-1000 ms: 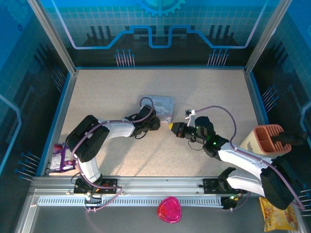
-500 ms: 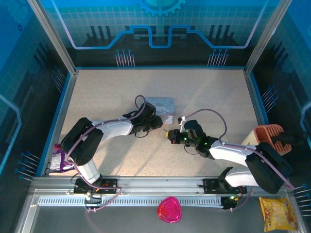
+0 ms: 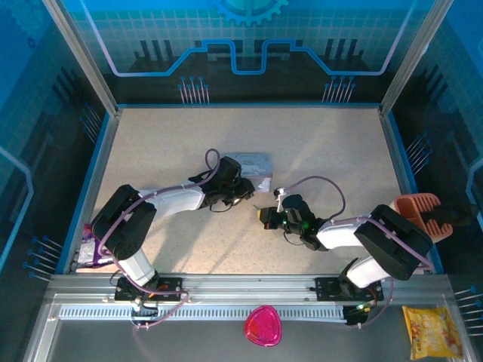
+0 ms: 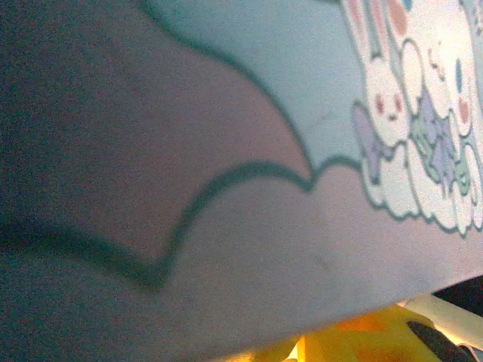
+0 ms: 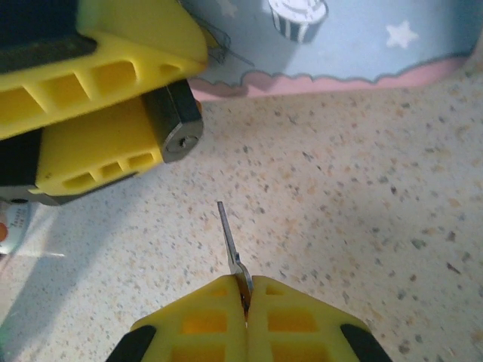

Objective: Unlock a padlock with a key

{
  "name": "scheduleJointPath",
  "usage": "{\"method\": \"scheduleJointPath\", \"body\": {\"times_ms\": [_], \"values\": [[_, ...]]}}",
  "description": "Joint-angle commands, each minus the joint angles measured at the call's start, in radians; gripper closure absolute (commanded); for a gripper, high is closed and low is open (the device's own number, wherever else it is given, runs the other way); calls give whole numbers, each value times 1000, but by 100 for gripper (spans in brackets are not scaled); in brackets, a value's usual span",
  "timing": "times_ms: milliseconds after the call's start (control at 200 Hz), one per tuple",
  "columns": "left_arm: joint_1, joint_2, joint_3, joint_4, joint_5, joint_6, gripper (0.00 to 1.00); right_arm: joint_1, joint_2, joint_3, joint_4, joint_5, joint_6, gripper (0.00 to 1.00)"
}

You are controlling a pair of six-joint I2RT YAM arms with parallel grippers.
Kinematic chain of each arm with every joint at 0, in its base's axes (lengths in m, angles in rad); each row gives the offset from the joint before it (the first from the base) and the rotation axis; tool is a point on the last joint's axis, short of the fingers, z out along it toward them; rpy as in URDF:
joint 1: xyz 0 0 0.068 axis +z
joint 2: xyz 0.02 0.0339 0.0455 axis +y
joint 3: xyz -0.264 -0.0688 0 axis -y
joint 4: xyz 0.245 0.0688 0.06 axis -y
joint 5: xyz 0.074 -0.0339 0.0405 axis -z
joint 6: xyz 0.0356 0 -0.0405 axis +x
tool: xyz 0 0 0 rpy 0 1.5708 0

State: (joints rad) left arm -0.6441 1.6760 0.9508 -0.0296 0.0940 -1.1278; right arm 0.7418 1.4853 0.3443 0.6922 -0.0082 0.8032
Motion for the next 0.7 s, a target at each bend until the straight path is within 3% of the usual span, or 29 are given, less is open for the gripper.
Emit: {"method": "scheduleJointPath", "body": {"times_ms": [0,690], "values": [[4,-60,-10,23,33,-25,86,14,4,-12,116,14,-41,100],[3,-84,-28,58,73,-76,87,17,29,-49,252,64,-61,100]]}}
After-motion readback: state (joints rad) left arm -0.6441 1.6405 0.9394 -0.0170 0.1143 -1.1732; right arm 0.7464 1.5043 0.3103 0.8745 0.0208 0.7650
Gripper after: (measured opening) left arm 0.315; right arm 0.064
